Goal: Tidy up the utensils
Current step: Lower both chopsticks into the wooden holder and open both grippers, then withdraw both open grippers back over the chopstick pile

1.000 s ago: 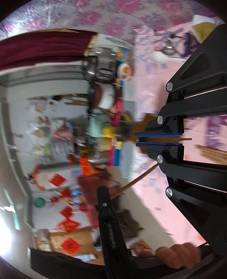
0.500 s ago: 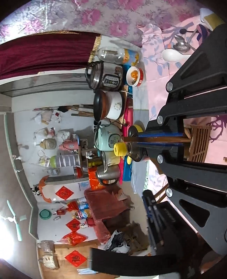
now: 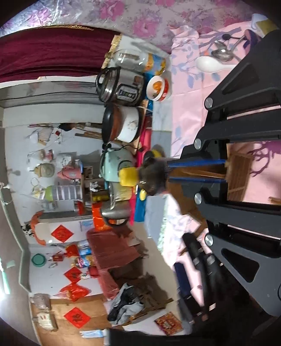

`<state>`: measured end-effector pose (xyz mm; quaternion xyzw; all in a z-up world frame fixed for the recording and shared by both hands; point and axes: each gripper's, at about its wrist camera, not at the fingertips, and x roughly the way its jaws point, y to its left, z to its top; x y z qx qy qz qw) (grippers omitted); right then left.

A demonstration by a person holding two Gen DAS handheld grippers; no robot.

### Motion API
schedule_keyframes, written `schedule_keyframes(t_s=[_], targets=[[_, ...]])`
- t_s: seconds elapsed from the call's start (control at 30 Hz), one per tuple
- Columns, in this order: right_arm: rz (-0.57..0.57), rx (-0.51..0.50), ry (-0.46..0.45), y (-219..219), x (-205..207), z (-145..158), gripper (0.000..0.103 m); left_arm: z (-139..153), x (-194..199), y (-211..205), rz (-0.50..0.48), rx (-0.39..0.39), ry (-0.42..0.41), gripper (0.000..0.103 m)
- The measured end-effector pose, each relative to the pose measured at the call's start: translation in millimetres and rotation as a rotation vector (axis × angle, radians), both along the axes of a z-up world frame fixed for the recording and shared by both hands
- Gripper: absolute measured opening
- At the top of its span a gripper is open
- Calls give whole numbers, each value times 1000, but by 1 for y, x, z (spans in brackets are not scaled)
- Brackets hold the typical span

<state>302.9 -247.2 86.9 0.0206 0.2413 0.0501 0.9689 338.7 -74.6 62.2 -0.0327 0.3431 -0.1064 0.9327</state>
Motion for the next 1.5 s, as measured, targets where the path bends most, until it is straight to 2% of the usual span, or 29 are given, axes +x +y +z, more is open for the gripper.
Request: schedule_keyframes(t_s=[0.07, 0.13, 0.17, 0.23, 0.33, 0.43, 0.53, 0.7, 0.77, 0.83, 0.97, 1.03, 1.2, 1.37, 1.5], targets=[[-7, 11, 0, -4, -15, -2, 26, 1, -11, 5, 22, 10, -11, 81], [-16, 22, -6, -7, -31, -2, 43, 1, -25, 12, 46, 29, -27, 85], [-21, 32, -16, -10, -45, -3, 48, 0, -31, 13, 53, 37, -31, 88], [-25, 47, -33, -13, -66, -2, 68, -2, -49, 21, 71, 54, -29, 90], [-28, 83, -50, -18, -105, -8, 85, -11, -76, 33, 83, 53, -12, 92], [-35, 115, -41, -20, -142, -21, 95, -25, -108, 43, 89, 56, 15, 93], [-32, 129, -20, -20, -176, -40, 97, -48, -143, 53, 93, 48, 58, 94], [17, 83, 73, -10, -216, -95, 97, -98, -188, 62, 58, 29, 171, 94], [17, 64, 119, -9, -219, -116, 97, -117, -199, 61, 33, 47, 220, 94], [-8, 34, 210, -9, -213, -134, 97, -134, -207, 60, -6, 61, 257, 94], [-24, 37, 259, -12, -207, -144, 97, -154, -212, 55, -77, 38, 334, 94], [-42, 36, 273, -15, -206, -145, 97, -150, -218, 58, -103, 1, 304, 94], [-75, 70, 280, -25, -205, -147, 97, -149, -229, 49, -162, 25, 291, 94], [-81, 120, 288, -33, -203, -147, 97, -148, -240, 26, -248, 118, 259, 94], [-84, 136, 297, -36, -202, -148, 97, -152, -247, 14, -306, 182, 266, 94]])
